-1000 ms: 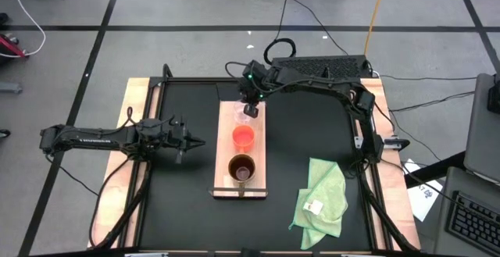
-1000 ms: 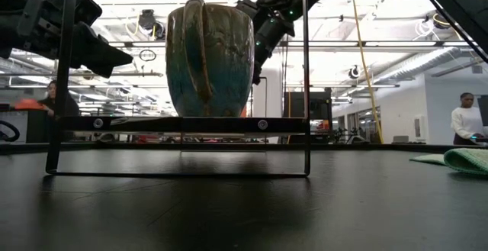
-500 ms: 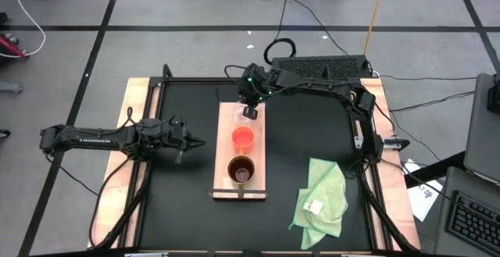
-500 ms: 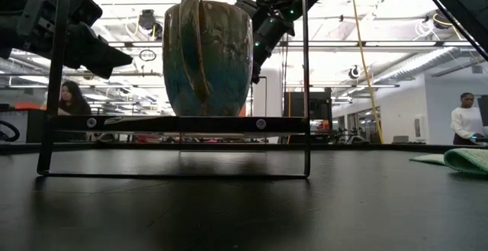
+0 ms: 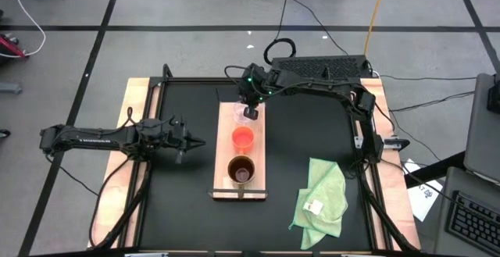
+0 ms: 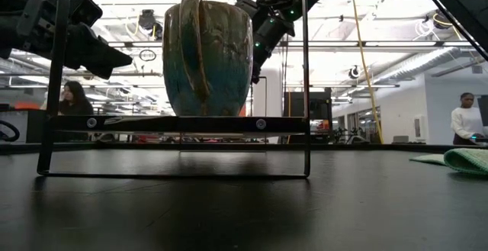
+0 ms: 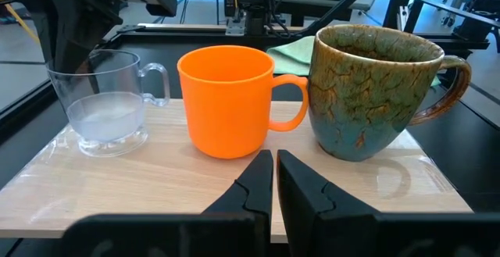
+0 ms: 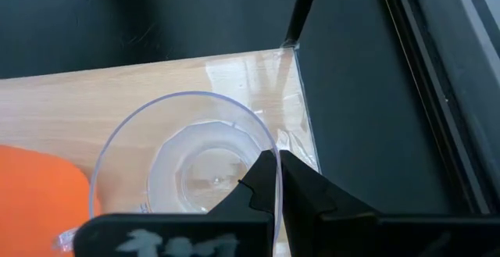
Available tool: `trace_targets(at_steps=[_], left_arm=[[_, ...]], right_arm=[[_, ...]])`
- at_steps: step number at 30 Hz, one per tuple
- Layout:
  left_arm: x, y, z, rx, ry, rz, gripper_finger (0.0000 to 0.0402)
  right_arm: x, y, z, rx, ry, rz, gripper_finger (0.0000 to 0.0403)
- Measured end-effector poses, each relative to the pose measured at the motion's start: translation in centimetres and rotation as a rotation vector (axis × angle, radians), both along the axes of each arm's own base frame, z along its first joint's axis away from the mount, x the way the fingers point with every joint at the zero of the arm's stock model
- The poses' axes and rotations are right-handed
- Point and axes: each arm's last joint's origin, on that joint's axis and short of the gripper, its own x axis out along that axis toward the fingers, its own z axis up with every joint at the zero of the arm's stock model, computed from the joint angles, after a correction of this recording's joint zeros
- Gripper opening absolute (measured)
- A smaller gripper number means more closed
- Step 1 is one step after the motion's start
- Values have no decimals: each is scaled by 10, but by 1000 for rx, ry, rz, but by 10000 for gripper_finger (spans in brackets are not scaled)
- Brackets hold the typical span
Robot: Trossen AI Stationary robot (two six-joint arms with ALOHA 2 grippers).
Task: Stack small to large cups/mugs on shelf
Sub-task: Put the transparent mug on the shelf
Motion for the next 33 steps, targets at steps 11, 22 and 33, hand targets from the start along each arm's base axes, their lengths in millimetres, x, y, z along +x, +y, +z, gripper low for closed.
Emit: trace_targets(at_steps=[11, 22, 33], left_arm=[[0, 0, 0, 2, 0, 0, 21], [0, 0, 0, 1, 0, 0, 21], [-1, 0, -3, 14, 31, -3, 21]], right_arm=[[-6, 5, 4, 11, 84, 13, 0], [-8, 5, 13, 10, 124, 6, 0], [0, 13, 17, -15, 71, 43, 0]])
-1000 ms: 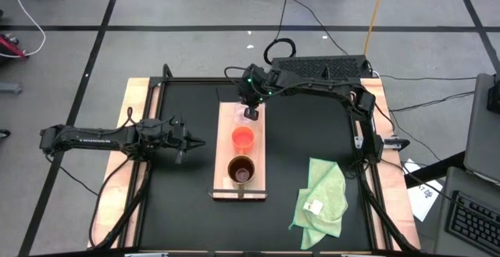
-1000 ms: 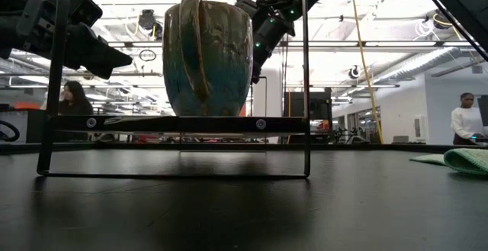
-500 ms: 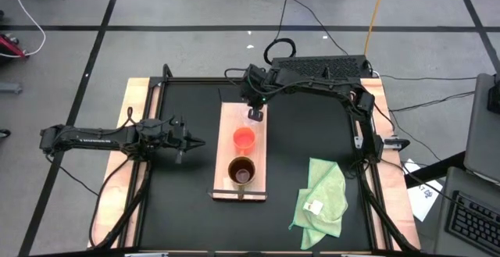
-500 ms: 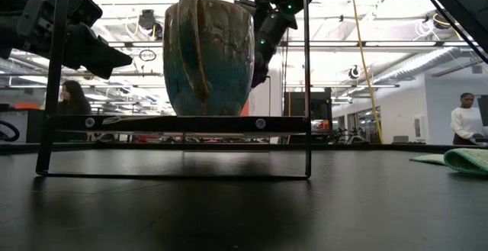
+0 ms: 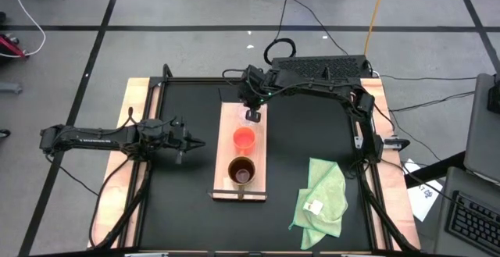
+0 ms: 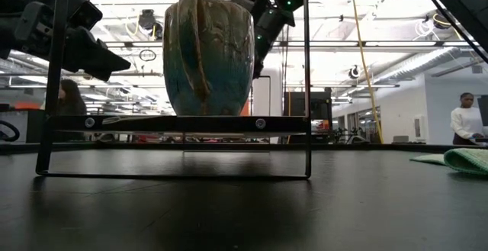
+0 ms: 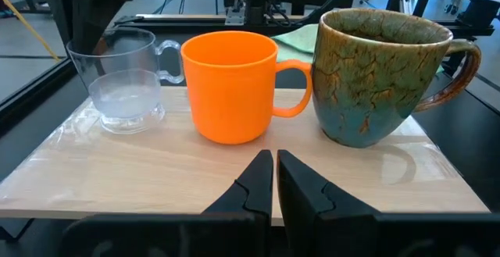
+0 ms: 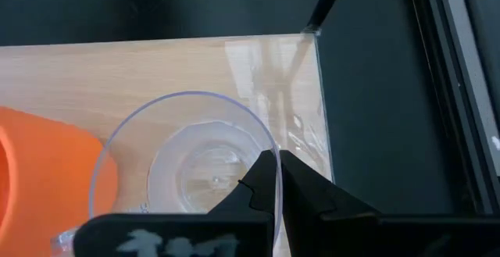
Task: Stack small to large cups/mugs on shelf
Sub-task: Put the transparent mug on the shelf
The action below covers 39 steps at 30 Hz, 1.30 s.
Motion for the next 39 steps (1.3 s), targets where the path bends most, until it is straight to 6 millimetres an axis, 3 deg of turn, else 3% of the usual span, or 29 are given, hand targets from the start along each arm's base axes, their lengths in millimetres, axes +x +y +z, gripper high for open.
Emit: trace_targets(at_steps=[14, 25, 39], left_arm=[[0, 0, -1, -2, 11, 0, 21], [-1, 0, -2, 7, 20, -3, 21], [-1, 0, -3, 2, 36, -2, 21]], right_arm=[[9, 0, -17, 32, 1, 87, 0], [10, 0, -18, 35, -7, 80, 1], [10, 0, -17, 47, -18, 66, 85]])
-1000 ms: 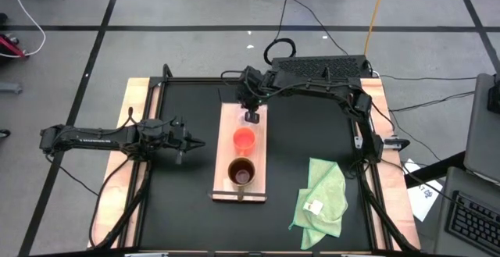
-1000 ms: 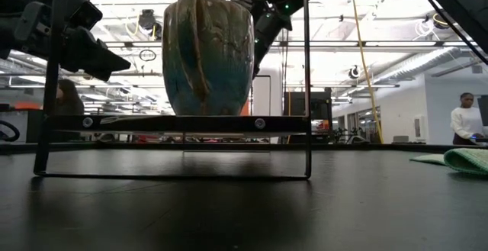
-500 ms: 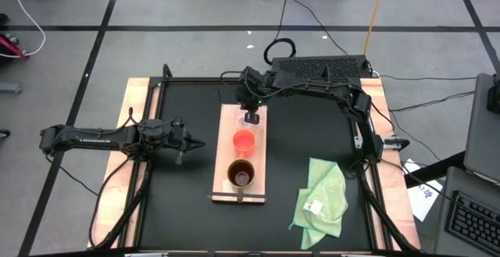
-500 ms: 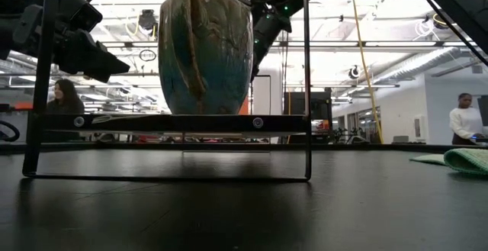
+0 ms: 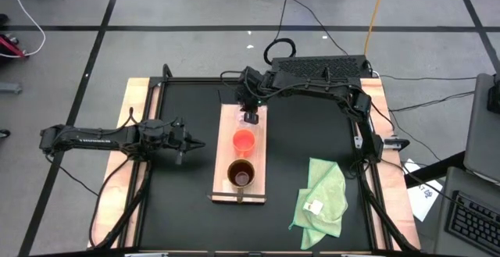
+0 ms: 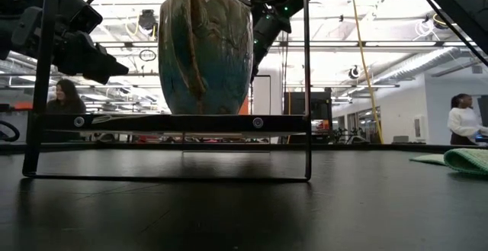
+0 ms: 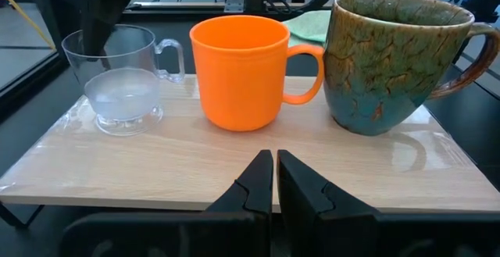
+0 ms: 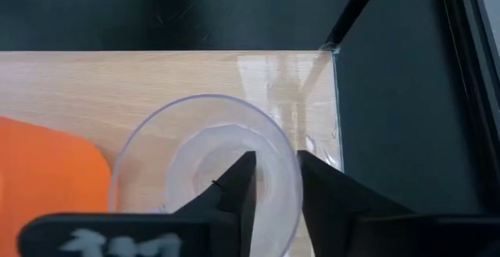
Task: Stack small to large cups/mugs on shelf
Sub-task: Put the transparent mug on the shelf, then return to Home Position
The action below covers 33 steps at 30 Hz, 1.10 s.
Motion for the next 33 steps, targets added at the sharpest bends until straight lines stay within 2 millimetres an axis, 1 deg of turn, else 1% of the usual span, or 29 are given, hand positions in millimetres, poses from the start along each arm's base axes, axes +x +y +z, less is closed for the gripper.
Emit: trace_targets(at_steps=[5, 8, 18, 25, 33], left_arm=[[0, 0, 0, 0, 0, 0, 21], [0, 0, 0, 0, -3, 0, 21], [1, 0, 3, 3, -35, 1, 21], [2, 0, 7, -48, -69, 14, 21], [2, 0, 7, -36, -76, 12, 21]], right_arm=[[-2, 1, 5, -5, -11, 11, 101], [-7, 3, 12, 6, -5, 13, 108], [-10, 4, 34, -35, -83, 7, 112], [-11, 4, 34, -41, -77, 20, 112], [-11, 4, 34, -38, -81, 19, 112]])
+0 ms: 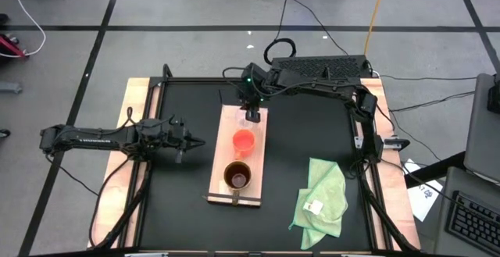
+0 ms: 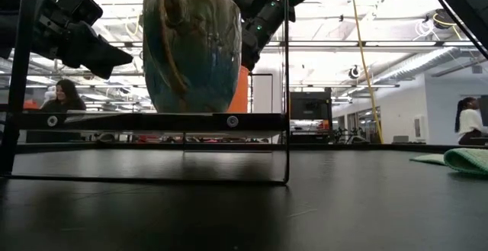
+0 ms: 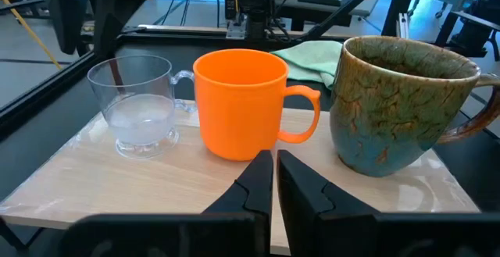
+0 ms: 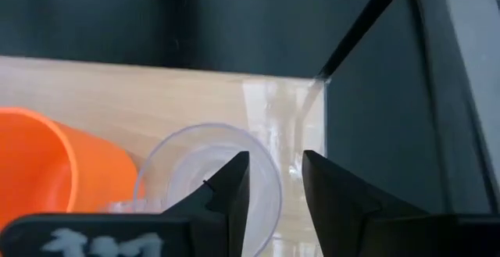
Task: Stack small to large cups/mugs on shelf
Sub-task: Return to Home Position
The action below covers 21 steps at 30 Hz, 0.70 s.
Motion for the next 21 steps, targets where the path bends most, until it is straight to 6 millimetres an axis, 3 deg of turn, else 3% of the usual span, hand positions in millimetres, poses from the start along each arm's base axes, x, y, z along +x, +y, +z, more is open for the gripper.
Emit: trace_targets(at_steps=[9, 15, 21], left_arm=[[0, 0, 0, -13, 0, 3, 21], [1, 0, 6, 36, -65, -4, 21], [2, 1, 24, 86, -95, 33, 21]], right_arm=[[-2, 0, 10, -15, -41, -6, 112], [-23, 8, 52, -35, -111, -16, 112], [-65, 31, 92, -39, -140, -8, 84]])
